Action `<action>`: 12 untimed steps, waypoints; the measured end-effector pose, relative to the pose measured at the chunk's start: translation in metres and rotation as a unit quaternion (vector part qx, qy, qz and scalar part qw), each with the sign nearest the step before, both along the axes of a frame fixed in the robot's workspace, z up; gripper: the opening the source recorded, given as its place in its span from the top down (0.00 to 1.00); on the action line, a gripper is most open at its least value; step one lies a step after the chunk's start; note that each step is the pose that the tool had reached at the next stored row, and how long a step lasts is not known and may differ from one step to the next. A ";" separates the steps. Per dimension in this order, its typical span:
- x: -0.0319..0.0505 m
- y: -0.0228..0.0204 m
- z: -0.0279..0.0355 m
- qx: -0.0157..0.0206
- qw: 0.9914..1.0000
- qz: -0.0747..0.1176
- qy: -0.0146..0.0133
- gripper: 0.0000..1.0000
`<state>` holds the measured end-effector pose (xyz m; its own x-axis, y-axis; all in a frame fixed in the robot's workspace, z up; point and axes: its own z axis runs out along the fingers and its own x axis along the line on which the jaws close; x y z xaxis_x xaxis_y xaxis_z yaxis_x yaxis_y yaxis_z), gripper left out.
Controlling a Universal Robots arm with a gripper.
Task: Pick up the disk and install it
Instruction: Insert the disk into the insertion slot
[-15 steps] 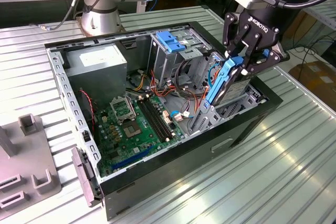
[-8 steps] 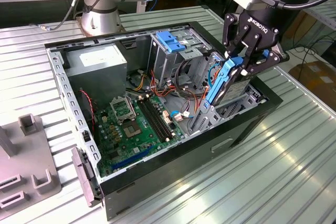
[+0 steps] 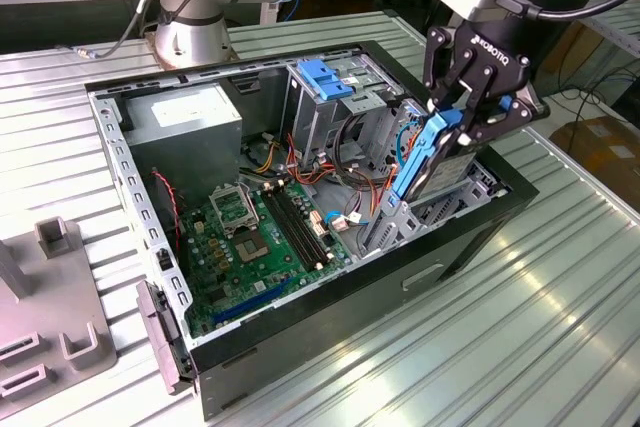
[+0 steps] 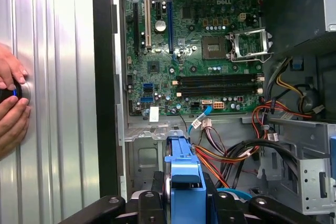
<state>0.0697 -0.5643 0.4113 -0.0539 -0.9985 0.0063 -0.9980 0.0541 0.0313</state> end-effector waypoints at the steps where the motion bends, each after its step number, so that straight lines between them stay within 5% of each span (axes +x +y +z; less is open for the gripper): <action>1: 0.0000 0.0000 -0.0006 0.000 1.000 0.000 0.000 0.63; 12: 0.0000 0.0000 -0.0020 0.000 1.000 0.000 0.000 0.56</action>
<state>0.0698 -0.5643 0.4093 -0.0539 -0.9985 0.0063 -0.9980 0.0541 0.0312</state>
